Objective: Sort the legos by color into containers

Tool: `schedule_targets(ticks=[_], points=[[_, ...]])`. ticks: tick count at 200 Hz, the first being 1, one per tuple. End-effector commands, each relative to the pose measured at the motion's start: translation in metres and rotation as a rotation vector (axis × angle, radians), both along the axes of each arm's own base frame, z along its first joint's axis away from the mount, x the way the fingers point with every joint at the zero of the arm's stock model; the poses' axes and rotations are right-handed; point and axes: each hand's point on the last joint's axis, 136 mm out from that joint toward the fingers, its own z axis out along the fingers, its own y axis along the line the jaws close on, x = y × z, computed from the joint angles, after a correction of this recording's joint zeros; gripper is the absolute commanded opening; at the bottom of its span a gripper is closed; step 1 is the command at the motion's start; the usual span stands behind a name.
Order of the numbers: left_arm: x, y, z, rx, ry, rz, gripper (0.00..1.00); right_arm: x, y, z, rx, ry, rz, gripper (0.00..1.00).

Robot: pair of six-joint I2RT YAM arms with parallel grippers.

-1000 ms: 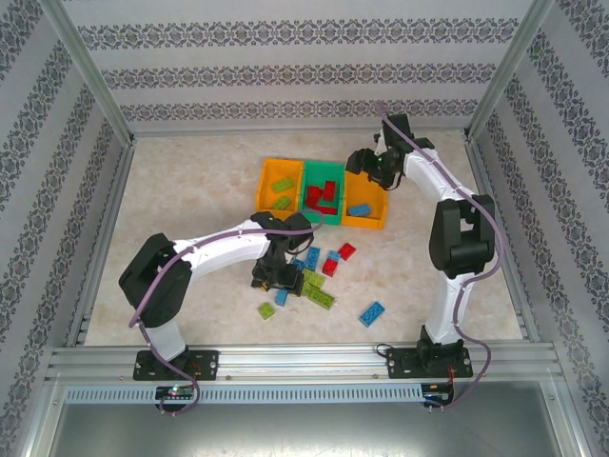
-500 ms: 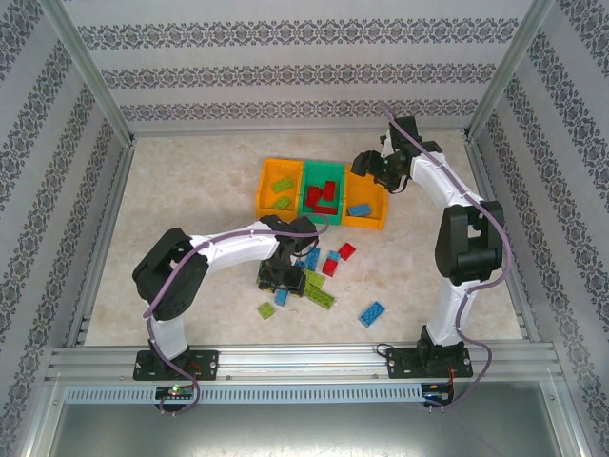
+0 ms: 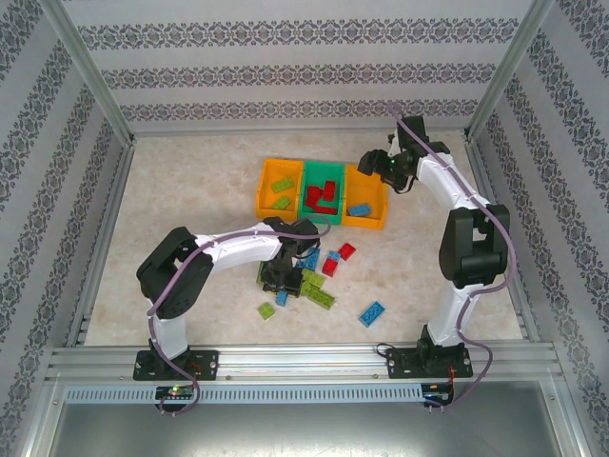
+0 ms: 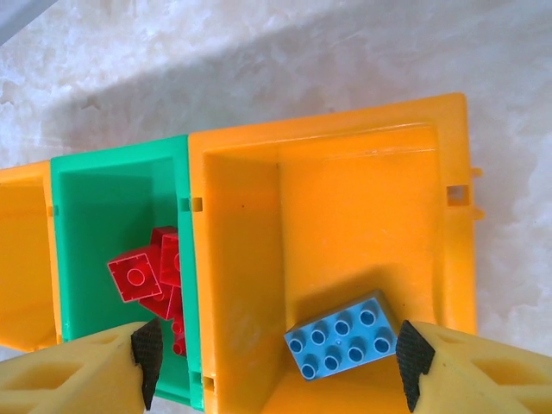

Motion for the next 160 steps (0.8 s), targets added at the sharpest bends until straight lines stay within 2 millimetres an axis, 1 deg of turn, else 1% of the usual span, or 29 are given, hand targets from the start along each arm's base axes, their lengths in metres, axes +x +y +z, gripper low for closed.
schedule_targets(ticks=[1,28,45,56,77,90,130,160], points=[[0.002,0.0,-0.005,0.032,-0.018,-0.002,0.43,-0.002,-0.011,0.014,-0.014,-0.034,-0.013,0.75],[0.002,0.003,-0.009,0.048,-0.02,0.009,0.43,-0.002,-0.018,0.017,-0.014,-0.039,-0.029,0.75],[0.002,0.003,-0.01,0.048,-0.024,0.012,0.41,-0.003,-0.021,0.018,-0.017,-0.043,-0.033,0.75],[0.003,0.004,-0.01,0.053,-0.029,0.012,0.37,-0.004,-0.024,0.018,-0.017,-0.041,-0.039,0.75],[0.003,0.006,-0.011,0.066,-0.03,0.015,0.26,-0.005,-0.027,0.019,-0.016,-0.042,-0.047,0.75],[0.003,0.006,-0.01,0.068,-0.032,0.015,0.22,-0.005,-0.028,0.018,-0.016,-0.042,-0.048,0.75],[0.004,0.005,0.004,0.06,-0.055,0.016,0.2,-0.008,-0.034,0.016,-0.024,-0.037,-0.057,0.75],[0.011,-0.001,0.027,0.044,-0.09,0.012,0.2,-0.01,-0.041,0.015,-0.029,-0.036,-0.068,0.75]])
